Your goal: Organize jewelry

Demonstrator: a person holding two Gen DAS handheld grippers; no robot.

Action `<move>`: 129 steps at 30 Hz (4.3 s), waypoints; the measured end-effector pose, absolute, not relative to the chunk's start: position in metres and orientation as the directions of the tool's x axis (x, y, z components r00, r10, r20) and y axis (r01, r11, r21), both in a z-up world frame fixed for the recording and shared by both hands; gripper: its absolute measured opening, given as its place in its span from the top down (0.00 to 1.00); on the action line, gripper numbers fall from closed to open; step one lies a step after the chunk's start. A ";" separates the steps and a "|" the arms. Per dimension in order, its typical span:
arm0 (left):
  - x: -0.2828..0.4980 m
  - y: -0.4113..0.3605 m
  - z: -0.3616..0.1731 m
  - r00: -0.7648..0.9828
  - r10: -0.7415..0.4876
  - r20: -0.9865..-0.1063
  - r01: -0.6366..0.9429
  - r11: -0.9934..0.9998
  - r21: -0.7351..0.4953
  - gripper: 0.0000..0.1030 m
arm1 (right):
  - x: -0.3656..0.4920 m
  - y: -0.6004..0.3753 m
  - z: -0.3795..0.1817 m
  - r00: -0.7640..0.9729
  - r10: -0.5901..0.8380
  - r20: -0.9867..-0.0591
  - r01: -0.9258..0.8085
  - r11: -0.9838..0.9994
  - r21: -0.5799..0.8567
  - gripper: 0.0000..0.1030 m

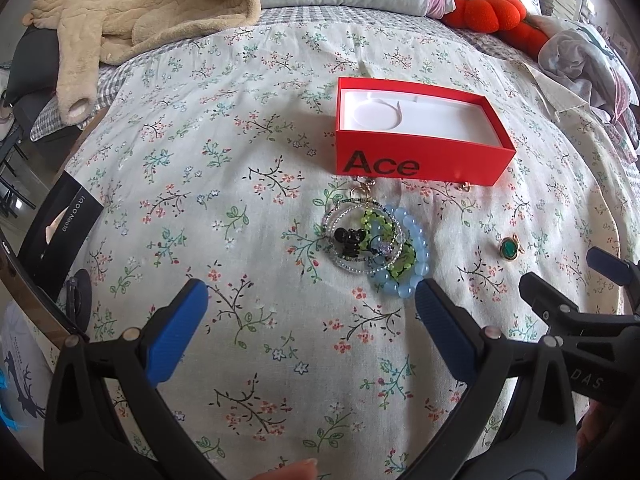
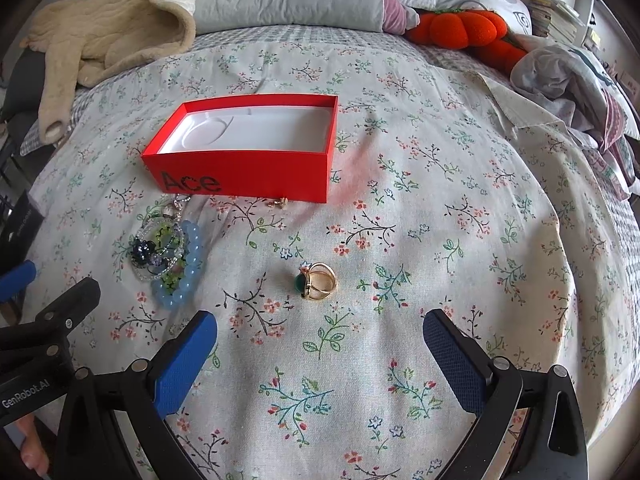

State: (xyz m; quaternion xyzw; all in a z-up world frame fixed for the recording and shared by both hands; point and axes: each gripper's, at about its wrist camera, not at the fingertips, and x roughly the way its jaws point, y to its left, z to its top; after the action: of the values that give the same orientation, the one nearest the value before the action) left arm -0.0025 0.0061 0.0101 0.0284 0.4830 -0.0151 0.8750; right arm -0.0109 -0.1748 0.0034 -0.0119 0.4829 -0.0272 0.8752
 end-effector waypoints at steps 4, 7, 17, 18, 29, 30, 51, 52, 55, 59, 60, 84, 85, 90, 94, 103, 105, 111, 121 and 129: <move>-0.002 0.006 0.010 0.530 -0.004 -0.848 0.057 0.998 0.031 0.00 | -0.011 -0.175 0.003 0.532 -0.058 -0.845 0.034 0.998 -0.047 0.00; 0.000 0.008 0.011 0.522 -0.013 -0.853 0.053 0.998 0.017 0.00 | -0.010 -0.175 0.004 0.528 -0.052 -0.848 0.034 0.999 -0.040 0.00; 0.022 0.030 0.024 0.507 -0.058 -0.860 0.023 0.998 -0.054 0.00 | 0.002 -0.191 0.030 0.582 -0.076 -0.810 0.052 0.997 -0.056 0.00; 0.027 0.032 0.025 0.496 -0.069 -0.865 0.026 0.998 -0.064 0.00 | 0.005 -0.193 0.033 0.579 -0.070 -0.812 0.048 0.997 -0.052 0.00; 0.070 0.047 0.006 0.385 -0.238 -0.892 0.034 0.969 -0.244 0.15 | 0.035 -0.200 0.022 0.455 0.020 -0.890 -0.033 0.999 0.005 0.00; 0.074 0.048 0.000 0.366 -0.252 -0.896 0.028 0.965 -0.260 0.19 | 0.037 -0.200 0.017 0.444 0.033 -0.895 -0.034 0.999 0.020 0.00; 0.114 0.030 -0.047 0.223 -0.321 -0.920 0.050 0.947 -0.318 0.87 | 0.075 -0.162 -0.018 0.294 0.232 -0.927 -0.099 0.972 0.212 0.29; 0.115 0.029 -0.048 0.220 -0.319 -0.922 0.050 0.947 -0.316 0.89 | 0.075 -0.161 -0.019 0.295 0.233 -0.927 -0.100 0.972 0.213 0.29; 0.115 0.023 -0.050 0.211 -0.310 -0.927 0.065 0.951 -0.303 0.90 | 0.074 -0.160 -0.019 0.297 0.235 -0.925 -0.105 0.971 0.213 0.32; 0.117 0.018 -0.053 0.213 -0.279 -0.936 0.072 0.960 -0.270 0.96 | 0.074 -0.158 -0.021 0.292 0.246 -0.924 -0.107 0.969 0.224 0.39; 0.117 0.017 -0.053 0.214 -0.276 -0.937 0.072 0.961 -0.266 0.96 | 0.074 -0.157 -0.021 0.288 0.254 -0.923 -0.109 0.967 0.232 0.42; 0.092 0.056 -0.024 0.306 -0.257 -0.917 0.034 0.965 -0.259 0.98 | 0.075 -0.122 -0.041 0.216 0.381 -0.899 -0.149 0.923 0.355 0.90; 0.091 0.056 -0.022 0.312 -0.259 -0.914 0.036 0.965 -0.261 0.98 | 0.074 -0.123 -0.038 0.222 0.380 -0.898 -0.153 0.923 0.353 0.90; 0.081 0.057 -0.008 0.340 -0.278 -0.898 0.049 0.959 -0.279 0.98 | 0.067 -0.129 -0.020 0.261 0.392 -0.882 -0.168 0.918 0.358 0.90; 0.077 0.052 0.004 0.365 -0.287 -0.886 0.064 0.957 -0.284 0.98 | 0.063 -0.131 -0.003 0.296 0.409 -0.863 -0.185 0.911 0.369 0.90; 0.076 0.041 0.024 0.417 -0.306 -0.856 0.091 0.951 -0.295 0.98 | 0.055 -0.136 0.027 0.356 0.434 -0.828 -0.207 0.900 0.383 0.90; 0.076 0.039 0.028 0.426 -0.310 -0.850 0.096 0.950 -0.298 0.98 | 0.054 -0.139 0.033 0.368 0.440 -0.819 -0.209 0.898 0.388 0.90; 0.076 0.031 0.035 0.444 -0.332 -0.832 0.110 0.942 -0.317 0.98 | 0.051 -0.154 0.058 0.415 0.484 -0.770 -0.209 0.875 0.437 0.90; 0.078 0.020 0.029 0.432 -0.327 -0.841 0.120 0.944 -0.306 0.98 | 0.056 -0.185 0.054 0.439 0.424 -0.792 -0.126 0.902 0.412 0.90; 0.084 0.015 0.041 0.459 -0.367 -0.809 0.144 0.930 -0.339 0.98 | 0.062 -0.184 0.065 0.468 0.442 -0.766 -0.140 0.892 0.429 0.90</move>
State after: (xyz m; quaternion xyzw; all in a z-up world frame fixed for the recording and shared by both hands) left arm 0.0840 0.0151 0.0406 -0.1117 0.4975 -0.1509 0.8469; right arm 0.0616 -0.1836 0.0652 0.1549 0.4860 0.1727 0.8426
